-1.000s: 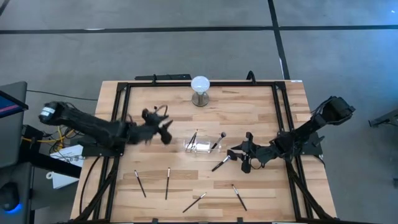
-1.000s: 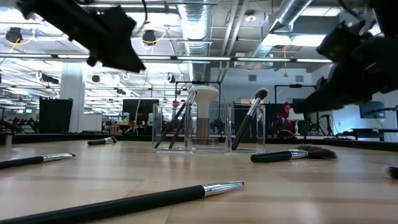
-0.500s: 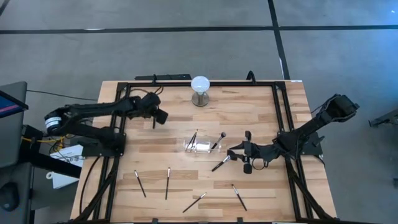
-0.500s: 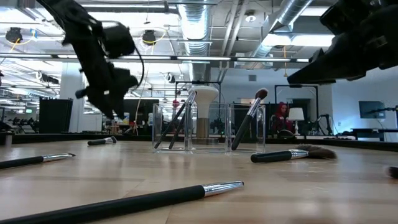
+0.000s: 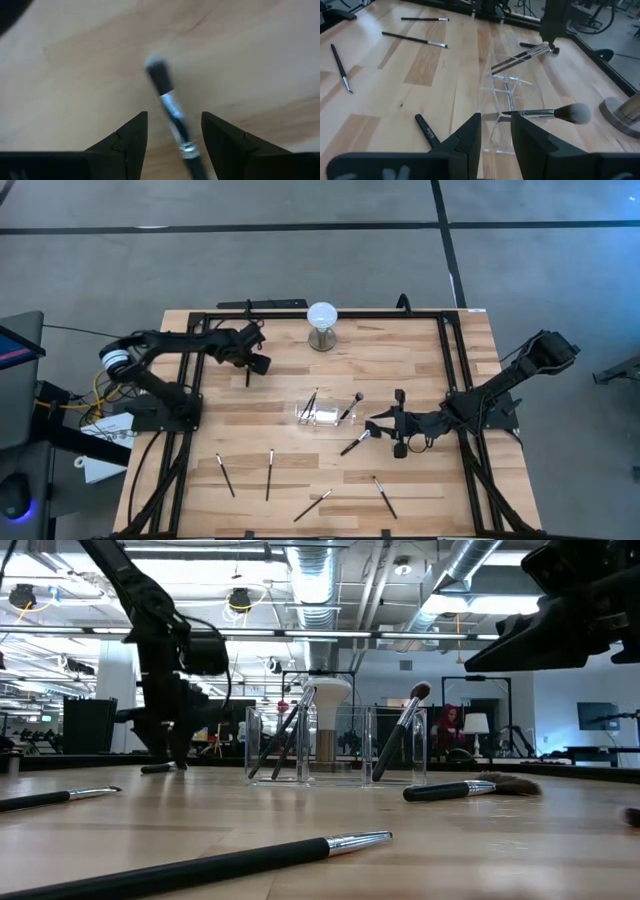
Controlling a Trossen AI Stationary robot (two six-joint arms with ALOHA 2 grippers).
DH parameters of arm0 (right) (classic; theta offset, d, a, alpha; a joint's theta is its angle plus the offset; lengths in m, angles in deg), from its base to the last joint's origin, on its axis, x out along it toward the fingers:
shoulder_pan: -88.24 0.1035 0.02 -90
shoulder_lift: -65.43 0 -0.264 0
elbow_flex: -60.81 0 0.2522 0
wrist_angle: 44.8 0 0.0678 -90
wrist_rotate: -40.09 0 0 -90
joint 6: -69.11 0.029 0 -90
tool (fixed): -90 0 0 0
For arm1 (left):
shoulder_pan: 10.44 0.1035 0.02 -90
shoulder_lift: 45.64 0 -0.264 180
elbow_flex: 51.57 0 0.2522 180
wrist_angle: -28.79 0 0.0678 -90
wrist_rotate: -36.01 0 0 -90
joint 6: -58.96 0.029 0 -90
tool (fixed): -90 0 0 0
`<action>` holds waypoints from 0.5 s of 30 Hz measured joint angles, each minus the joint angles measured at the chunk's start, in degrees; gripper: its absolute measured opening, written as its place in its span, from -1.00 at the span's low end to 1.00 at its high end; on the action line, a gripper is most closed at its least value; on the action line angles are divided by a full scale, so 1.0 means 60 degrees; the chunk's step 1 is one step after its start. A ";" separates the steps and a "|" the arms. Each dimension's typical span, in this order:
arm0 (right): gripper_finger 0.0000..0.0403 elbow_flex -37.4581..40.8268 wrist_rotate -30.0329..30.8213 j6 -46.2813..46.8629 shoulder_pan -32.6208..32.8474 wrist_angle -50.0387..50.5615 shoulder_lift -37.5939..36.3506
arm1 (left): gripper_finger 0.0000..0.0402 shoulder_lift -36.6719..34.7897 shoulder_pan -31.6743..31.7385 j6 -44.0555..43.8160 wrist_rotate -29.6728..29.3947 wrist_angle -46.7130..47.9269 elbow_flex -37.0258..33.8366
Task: Put items in baskets/containers
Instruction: Put the black foundation brush into the transparent organizer
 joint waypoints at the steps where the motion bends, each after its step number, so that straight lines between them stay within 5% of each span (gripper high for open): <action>1: -0.53 0.0000 0.0000 0.0004 0.0000 -0.0011 0.0000 | -0.10 0.0134 0.0001 -0.0034 -0.0010 -0.0025 0.0009; 9: -0.53 0.0000 0.0004 0.0309 0.0000 -0.0015 0.0000 | -0.16 0.0509 -0.0148 0.0333 -0.0305 -0.0124 0.0031; 15: -0.53 0.0000 0.0013 0.0797 0.0000 -0.0016 0.0000 | -0.67 0.0208 -0.0184 0.0614 -0.0105 -0.0217 -0.0006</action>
